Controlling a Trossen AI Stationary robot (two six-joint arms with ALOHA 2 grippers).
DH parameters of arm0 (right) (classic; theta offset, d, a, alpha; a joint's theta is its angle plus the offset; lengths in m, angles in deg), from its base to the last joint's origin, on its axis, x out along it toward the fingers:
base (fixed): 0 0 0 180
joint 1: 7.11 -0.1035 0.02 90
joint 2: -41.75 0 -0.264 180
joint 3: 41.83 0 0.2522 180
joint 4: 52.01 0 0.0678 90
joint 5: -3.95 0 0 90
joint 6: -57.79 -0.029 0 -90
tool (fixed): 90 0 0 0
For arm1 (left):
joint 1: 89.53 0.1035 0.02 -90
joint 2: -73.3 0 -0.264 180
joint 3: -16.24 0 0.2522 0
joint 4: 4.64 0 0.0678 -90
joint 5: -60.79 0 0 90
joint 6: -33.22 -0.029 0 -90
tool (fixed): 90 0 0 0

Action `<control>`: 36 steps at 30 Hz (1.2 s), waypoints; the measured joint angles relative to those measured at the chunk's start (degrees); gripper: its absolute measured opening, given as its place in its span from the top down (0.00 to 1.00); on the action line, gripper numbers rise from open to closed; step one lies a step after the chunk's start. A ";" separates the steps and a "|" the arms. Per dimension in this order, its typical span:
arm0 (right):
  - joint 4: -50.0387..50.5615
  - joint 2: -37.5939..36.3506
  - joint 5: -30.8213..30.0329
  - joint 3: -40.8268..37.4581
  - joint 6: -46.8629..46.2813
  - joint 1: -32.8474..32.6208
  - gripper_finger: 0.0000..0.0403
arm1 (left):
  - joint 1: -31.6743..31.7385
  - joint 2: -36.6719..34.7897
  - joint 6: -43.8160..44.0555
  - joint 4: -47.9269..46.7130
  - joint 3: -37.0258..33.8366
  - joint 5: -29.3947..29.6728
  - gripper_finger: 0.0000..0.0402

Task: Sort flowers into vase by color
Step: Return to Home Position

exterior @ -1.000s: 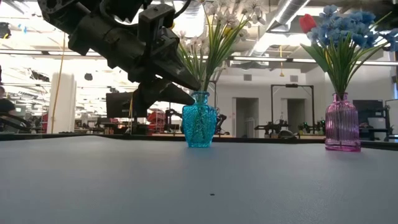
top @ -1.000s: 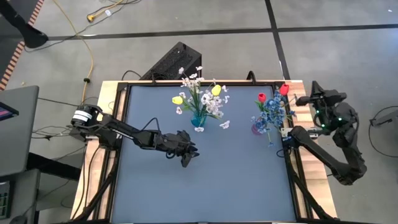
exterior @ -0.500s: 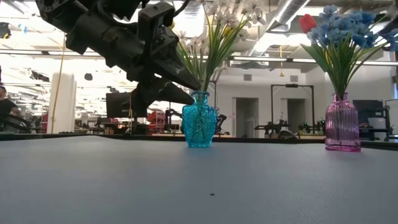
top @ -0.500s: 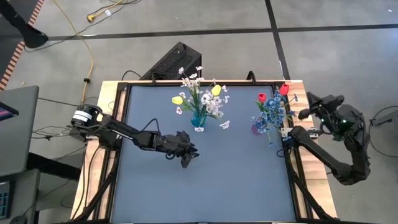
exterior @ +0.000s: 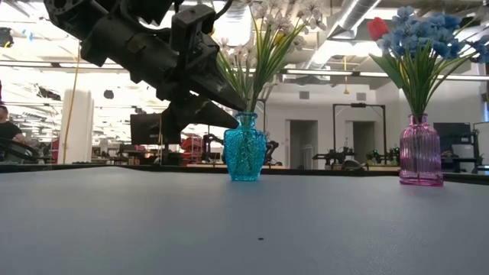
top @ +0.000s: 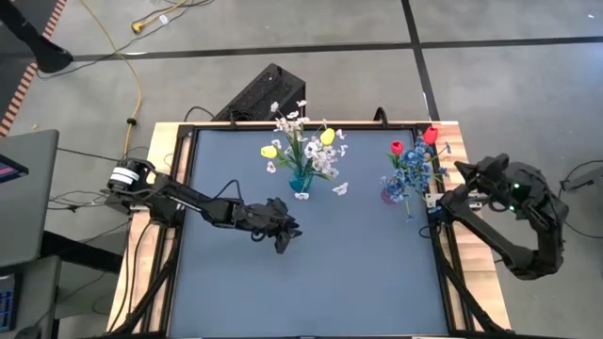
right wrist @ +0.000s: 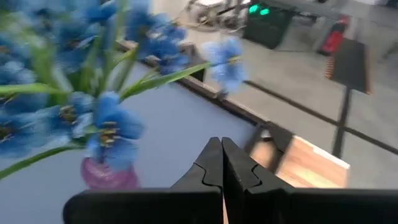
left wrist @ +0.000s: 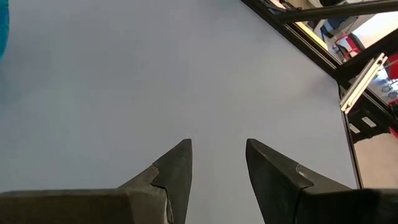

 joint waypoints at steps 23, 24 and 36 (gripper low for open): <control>-0.71 0.03 -15.79 -10.76 17.93 -6.71 0.95 | 0.04 0.00 -0.27 0.15 0.00 -0.07 0.65; -1.40 0.00 -15.93 -11.71 17.47 -6.97 0.95 | 0.04 0.00 -0.27 0.13 0.00 -0.15 0.65; -6.36 0.00 -15.48 -16.31 17.69 -10.08 0.95 | -0.09 0.00 0.27 0.11 0.00 -1.92 0.65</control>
